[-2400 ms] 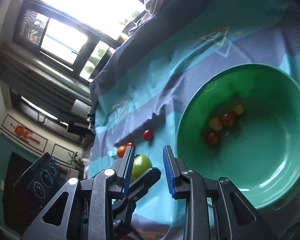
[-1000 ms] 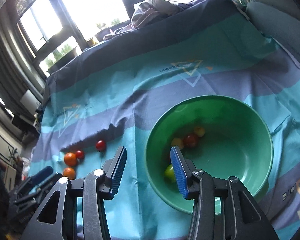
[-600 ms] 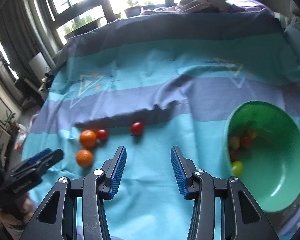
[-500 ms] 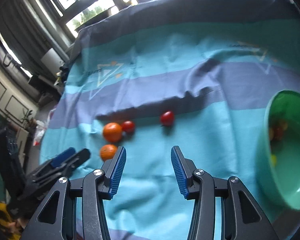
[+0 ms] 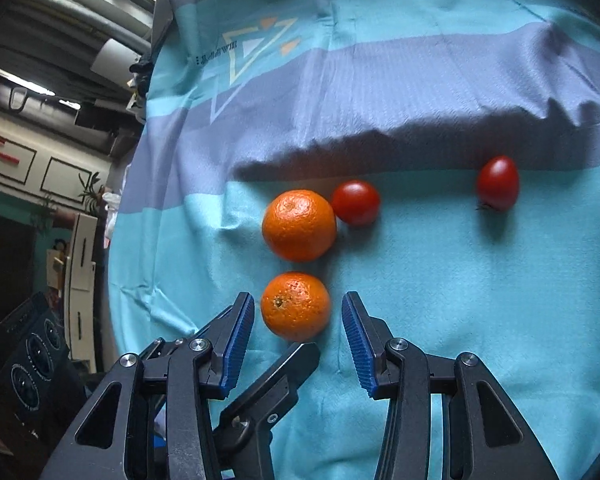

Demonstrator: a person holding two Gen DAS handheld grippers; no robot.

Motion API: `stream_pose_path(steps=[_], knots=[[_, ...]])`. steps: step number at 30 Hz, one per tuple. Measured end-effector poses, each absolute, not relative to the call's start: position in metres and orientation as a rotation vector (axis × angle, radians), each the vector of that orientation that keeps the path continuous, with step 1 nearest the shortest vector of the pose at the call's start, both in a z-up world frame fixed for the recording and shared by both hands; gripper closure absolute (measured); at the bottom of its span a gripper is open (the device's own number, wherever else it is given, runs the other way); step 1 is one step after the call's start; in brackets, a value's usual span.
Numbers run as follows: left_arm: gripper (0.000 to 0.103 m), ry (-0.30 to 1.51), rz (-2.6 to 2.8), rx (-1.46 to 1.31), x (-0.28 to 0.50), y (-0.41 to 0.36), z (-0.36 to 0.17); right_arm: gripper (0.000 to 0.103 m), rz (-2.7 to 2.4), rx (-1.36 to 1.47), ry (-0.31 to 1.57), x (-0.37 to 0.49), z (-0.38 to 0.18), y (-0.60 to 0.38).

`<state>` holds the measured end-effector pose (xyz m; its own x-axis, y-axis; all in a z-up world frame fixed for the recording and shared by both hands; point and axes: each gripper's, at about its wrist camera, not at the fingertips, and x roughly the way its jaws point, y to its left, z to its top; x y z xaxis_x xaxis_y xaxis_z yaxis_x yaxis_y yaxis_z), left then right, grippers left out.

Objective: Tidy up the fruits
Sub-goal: 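Move the right gripper to a mandarin orange and close on it, then carry the mandarin over the green bowl and open the right gripper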

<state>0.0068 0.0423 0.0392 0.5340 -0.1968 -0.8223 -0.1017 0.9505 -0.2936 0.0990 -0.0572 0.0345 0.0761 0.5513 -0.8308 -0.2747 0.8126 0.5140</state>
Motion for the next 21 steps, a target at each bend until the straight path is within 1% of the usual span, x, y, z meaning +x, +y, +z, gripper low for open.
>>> stream_pose_path(steps=[4, 6, 9, 15, 21], knots=[[0.049, 1.024, -0.037, -0.337, 0.012, 0.046, 0.032, 0.055, 0.642, 0.25, 1.391, 0.101, 0.023, -0.05], [0.056, 1.042, -0.045, -0.373, 0.015, 0.05, 0.028, 0.055, 0.653, 0.251, 1.396, 0.102, 0.019, -0.047], [0.061, 1.043, -0.063, -0.406, 0.017, 0.053, 0.026, 0.056, 0.667, 0.257, 1.394, 0.101, 0.016, -0.045], [0.061, 1.018, -0.07, -0.354, 0.013, 0.042, 0.031, 0.058, 0.663, 0.234, 1.353, 0.096, 0.021, -0.048], [0.061, 0.925, -0.121, -0.291, -0.007, 0.018, 0.061, 0.058, 0.662, 0.261, 1.248, 0.076, 0.05, -0.075]])
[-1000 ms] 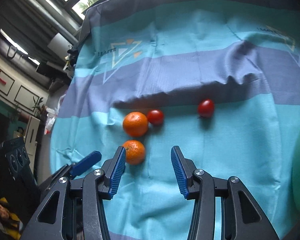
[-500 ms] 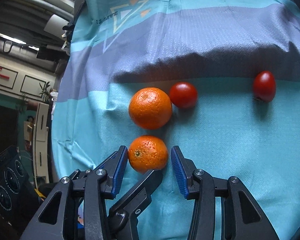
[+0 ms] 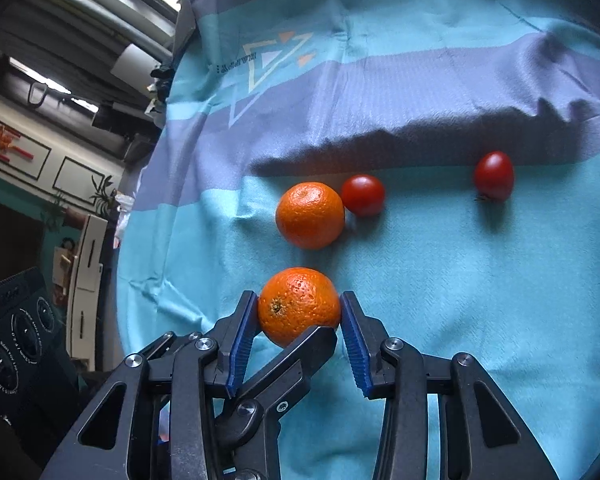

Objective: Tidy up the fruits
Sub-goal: 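Carry the mandarin over the green bowl and open the right gripper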

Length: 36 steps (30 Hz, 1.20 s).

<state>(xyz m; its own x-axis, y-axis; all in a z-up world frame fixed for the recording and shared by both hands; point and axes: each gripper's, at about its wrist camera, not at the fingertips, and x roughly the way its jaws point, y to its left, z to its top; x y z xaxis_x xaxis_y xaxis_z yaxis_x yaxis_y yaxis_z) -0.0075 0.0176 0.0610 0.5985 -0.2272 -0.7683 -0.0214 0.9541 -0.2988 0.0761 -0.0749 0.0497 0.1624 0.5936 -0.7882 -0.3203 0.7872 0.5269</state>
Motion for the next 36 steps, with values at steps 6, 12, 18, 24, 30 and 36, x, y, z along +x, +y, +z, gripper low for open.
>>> stream_pose_path(steps=[6, 12, 18, 24, 30, 36], knots=[[0.062, 0.829, -0.207, -0.216, -0.022, -0.027, 0.097, 0.058, 0.608, 0.284, 1.115, 0.053, 0.089, -0.118], [0.061, 0.747, -0.336, -0.132, -0.025, -0.087, 0.128, 0.058, 0.523, 0.305, 0.978, 0.036, 0.128, -0.179], [0.062, 0.701, -0.431, -0.047, -0.016, -0.153, 0.137, 0.058, 0.437, 0.349, 0.871, 0.032, 0.14, -0.246], [0.062, 0.711, -0.531, -0.033, 0.002, -0.2, 0.131, 0.058, 0.336, 0.389, 0.854, 0.034, 0.135, -0.294], [0.061, 0.743, -0.598, -0.009, 0.017, -0.241, 0.119, 0.058, 0.269, 0.416, 0.855, 0.038, 0.122, -0.335], [0.061, 0.804, -0.647, -0.016, 0.033, -0.265, 0.102, 0.058, 0.201, 0.451, 0.898, 0.044, 0.105, -0.358]])
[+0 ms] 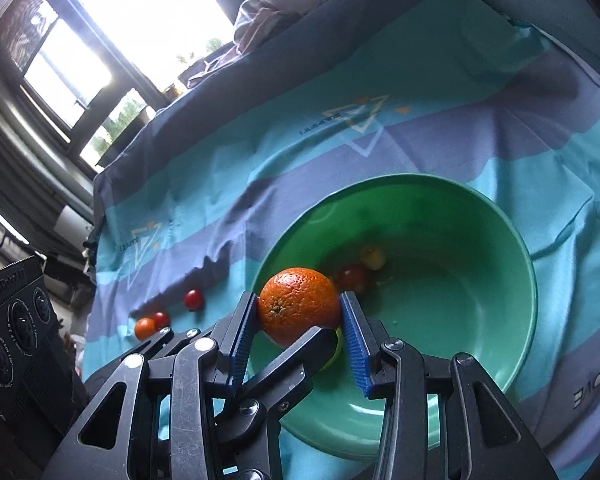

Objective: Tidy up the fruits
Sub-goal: 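Carry the mandarin over the green bowl and open the right gripper, then move the right gripper back to the second mandarin orange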

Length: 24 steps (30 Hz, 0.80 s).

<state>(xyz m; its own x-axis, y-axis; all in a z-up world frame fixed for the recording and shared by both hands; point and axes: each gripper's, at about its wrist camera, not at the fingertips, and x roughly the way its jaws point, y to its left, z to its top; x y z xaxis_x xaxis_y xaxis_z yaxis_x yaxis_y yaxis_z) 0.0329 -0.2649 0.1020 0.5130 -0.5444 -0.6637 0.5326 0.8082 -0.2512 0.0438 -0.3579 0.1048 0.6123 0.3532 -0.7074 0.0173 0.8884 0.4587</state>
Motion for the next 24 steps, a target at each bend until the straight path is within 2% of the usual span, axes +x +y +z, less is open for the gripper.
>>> stream_pose_path(steps=[14, 19, 21, 24], knots=[[0.059, 0.929, -0.647, -0.078, 0.043, -0.273, 0.075, 0.058, 0.11, 0.481, 1.023, 0.056, 0.074, -0.372], [0.051, 0.866, -0.611, -0.116, 0.028, -0.234, 0.094, 0.055, 0.016, 0.431, 0.93, 0.052, 0.086, -0.37], [0.048, 0.833, -0.571, -0.136, 0.017, -0.206, 0.103, 0.051, -0.032, 0.416, 0.895, 0.053, 0.088, -0.368], [0.044, 0.808, -0.492, -0.172, 0.002, -0.156, 0.113, 0.051, -0.081, 0.389, 0.864, 0.058, 0.088, -0.358]])
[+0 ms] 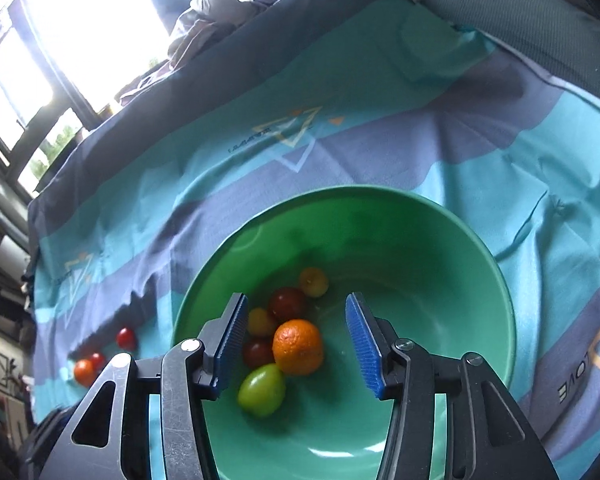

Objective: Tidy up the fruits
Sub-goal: 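Move the right gripper back to the second mandarin orange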

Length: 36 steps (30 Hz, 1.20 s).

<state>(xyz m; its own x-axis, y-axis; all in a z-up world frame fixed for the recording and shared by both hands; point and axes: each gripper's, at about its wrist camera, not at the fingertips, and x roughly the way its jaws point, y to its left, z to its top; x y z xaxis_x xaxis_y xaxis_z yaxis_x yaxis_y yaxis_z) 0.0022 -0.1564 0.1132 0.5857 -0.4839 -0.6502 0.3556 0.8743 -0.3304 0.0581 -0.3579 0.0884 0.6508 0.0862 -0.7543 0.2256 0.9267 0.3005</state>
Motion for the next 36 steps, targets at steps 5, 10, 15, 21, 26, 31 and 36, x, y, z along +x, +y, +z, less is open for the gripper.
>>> stream_pose_path(steps=[5, 10, 15, 21, 26, 31, 36], knots=[[0.043, 0.78, -0.29, -0.184, -0.029, -0.072, 0.114, 0.051, -0.15, 0.272, 0.888, 0.071, 0.078, -0.331], [0.041, 0.753, -0.148, -0.277, -0.046, -0.003, 0.099, 0.051, -0.244, 0.044, 0.94, 0.085, 0.061, -0.305], [0.041, 0.782, -0.053, -0.369, -0.042, 0.044, 0.074, 0.051, -0.271, -0.042, 0.904, 0.078, 0.062, -0.293], [0.041, 0.812, 0.0, -0.474, -0.038, 0.077, 0.064, 0.051, -0.1, -0.006, 0.912, 0.062, 0.072, -0.272], [0.041, 0.804, 0.037, -0.48, -0.04, 0.087, 0.066, 0.051, -0.019, -0.045, 0.935, 0.047, 0.082, -0.245], [0.041, 0.812, 0.088, -0.492, -0.04, 0.1, 0.065, 0.051, 0.007, -0.119, 0.821, 0.02, 0.123, -0.202], [0.039, 0.821, 0.111, -0.487, -0.041, 0.107, 0.064, 0.047, 0.424, 0.117, 1.012, 0.042, 0.119, -0.138]])
